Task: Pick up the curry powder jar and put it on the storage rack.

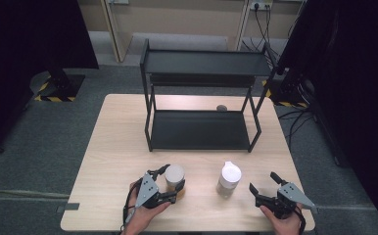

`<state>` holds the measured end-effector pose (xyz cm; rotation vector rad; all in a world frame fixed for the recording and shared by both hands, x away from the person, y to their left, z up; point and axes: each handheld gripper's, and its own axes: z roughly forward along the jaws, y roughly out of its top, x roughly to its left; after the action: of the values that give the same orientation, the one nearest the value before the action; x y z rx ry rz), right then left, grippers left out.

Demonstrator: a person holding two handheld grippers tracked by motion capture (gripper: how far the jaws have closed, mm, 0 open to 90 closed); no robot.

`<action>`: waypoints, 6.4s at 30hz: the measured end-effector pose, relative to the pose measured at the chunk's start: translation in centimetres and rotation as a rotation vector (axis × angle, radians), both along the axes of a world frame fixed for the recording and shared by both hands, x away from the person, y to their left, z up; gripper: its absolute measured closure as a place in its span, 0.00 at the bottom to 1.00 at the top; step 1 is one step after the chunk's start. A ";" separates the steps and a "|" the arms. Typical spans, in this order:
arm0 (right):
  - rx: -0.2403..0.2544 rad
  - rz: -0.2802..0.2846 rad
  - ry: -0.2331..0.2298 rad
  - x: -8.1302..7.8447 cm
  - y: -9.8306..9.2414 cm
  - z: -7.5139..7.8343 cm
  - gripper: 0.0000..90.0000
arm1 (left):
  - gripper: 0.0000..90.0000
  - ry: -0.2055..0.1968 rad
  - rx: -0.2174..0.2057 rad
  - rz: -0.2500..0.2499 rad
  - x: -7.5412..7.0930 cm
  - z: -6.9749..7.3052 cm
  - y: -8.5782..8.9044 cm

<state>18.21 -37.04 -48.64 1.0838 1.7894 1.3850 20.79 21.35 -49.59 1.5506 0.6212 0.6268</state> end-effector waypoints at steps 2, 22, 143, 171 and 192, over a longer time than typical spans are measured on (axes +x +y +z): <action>0.001 0.000 0.000 0.0 0.0 0.0 0.06 | 0.37 -0.002 0.004 -0.001 0.0 0.1 -0.1; 0.008 0.001 0.000 0.0 -0.1 -0.1 0.06 | 0.37 -0.015 -0.024 0.062 -0.3 2.4 -0.9; 0.023 0.000 0.003 0.1 -0.4 -0.1 0.06 | 0.37 -0.175 -0.147 0.427 13.5 26.1 -4.6; 0.025 0.004 0.004 0.2 -0.4 -0.1 0.06 | 0.37 -0.152 -0.145 0.449 16.5 28.2 -5.6; 0.029 0.008 0.002 0.2 -0.5 -0.2 0.06 | 0.37 -0.151 -0.103 0.475 19.7 29.2 -6.7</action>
<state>18.36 -37.58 -48.83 1.0951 1.7819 1.4188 40.49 14.65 -20.41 1.2499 0.9009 1.0414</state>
